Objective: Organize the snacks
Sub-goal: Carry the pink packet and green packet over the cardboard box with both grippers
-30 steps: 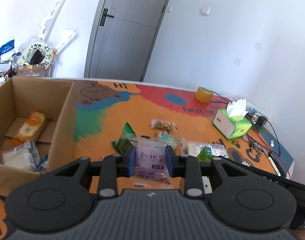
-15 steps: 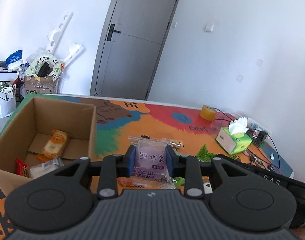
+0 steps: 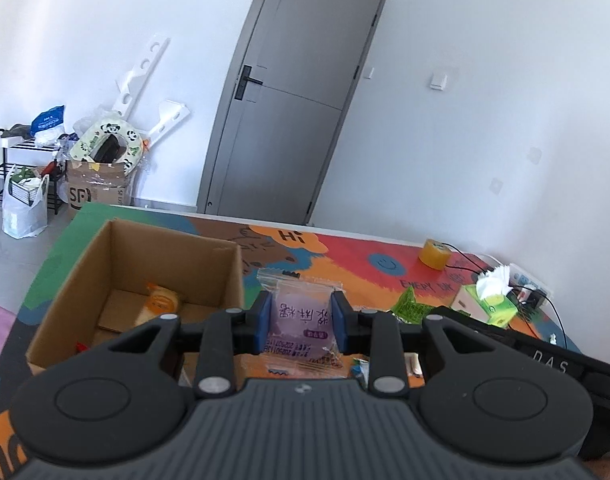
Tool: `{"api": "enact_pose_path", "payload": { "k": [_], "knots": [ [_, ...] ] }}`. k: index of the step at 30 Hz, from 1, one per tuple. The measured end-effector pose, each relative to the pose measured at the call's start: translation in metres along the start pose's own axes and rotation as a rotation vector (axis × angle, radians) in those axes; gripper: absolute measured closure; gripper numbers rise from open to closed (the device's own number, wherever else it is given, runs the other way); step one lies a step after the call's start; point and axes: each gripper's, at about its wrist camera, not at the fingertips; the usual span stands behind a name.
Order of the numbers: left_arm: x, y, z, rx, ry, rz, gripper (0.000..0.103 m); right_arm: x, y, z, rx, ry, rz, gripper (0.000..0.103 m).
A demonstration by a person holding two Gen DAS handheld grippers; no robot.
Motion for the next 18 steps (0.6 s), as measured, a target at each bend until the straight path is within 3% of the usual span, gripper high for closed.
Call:
{"api": "enact_pose_path", "payload": {
  "k": [18],
  "knots": [
    [0.022, -0.030, -0.066, 0.075, 0.088, -0.024, 0.072, 0.009, -0.067, -0.041, 0.068, 0.032, -0.063, 0.083]
  ]
}}
Point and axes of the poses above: each gripper's, at about its wrist camera, not at the fingertips, and y roughly against the way its jaws point, z to its right, x to its top, and after that the axes turned 4 degrees about x, right-handed
